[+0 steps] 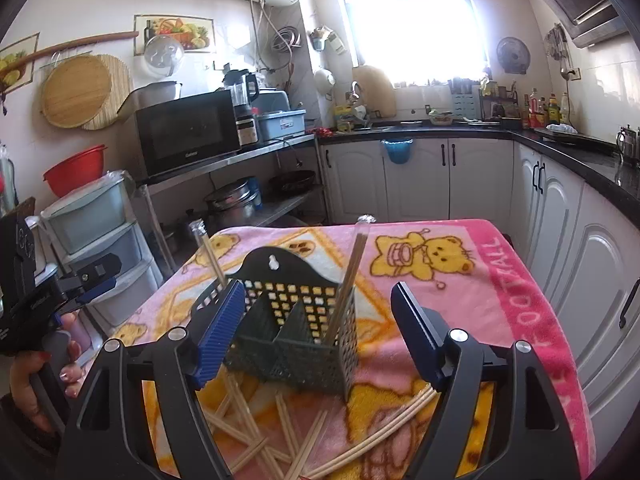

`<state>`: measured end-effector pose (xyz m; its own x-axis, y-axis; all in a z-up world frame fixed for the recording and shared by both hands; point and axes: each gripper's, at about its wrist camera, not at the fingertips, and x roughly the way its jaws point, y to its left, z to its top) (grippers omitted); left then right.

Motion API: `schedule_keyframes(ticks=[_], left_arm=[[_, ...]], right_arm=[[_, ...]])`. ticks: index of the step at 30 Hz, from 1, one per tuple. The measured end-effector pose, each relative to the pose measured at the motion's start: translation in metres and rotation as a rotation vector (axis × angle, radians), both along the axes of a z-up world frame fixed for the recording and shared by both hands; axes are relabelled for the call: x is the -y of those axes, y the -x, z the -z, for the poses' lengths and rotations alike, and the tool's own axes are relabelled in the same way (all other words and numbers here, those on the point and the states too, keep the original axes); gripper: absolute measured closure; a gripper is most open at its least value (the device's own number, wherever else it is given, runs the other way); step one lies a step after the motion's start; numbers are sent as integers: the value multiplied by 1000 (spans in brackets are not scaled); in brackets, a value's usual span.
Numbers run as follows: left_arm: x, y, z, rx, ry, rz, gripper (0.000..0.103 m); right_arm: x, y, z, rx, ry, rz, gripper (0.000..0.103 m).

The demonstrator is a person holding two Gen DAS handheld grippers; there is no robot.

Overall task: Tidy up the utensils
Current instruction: 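Move both open tools back over the scattered chopsticks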

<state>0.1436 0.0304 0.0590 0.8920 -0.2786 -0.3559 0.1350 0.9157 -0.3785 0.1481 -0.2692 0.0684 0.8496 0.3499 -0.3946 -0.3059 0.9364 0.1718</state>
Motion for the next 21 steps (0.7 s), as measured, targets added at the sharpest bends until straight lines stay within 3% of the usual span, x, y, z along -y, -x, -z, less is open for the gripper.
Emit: schedule_keyframes(ticks=[21], left_arm=[[-17, 26, 32, -89, -4, -28, 11]], right_arm=[[-25, 29, 24, -50, 62, -83, 30]])
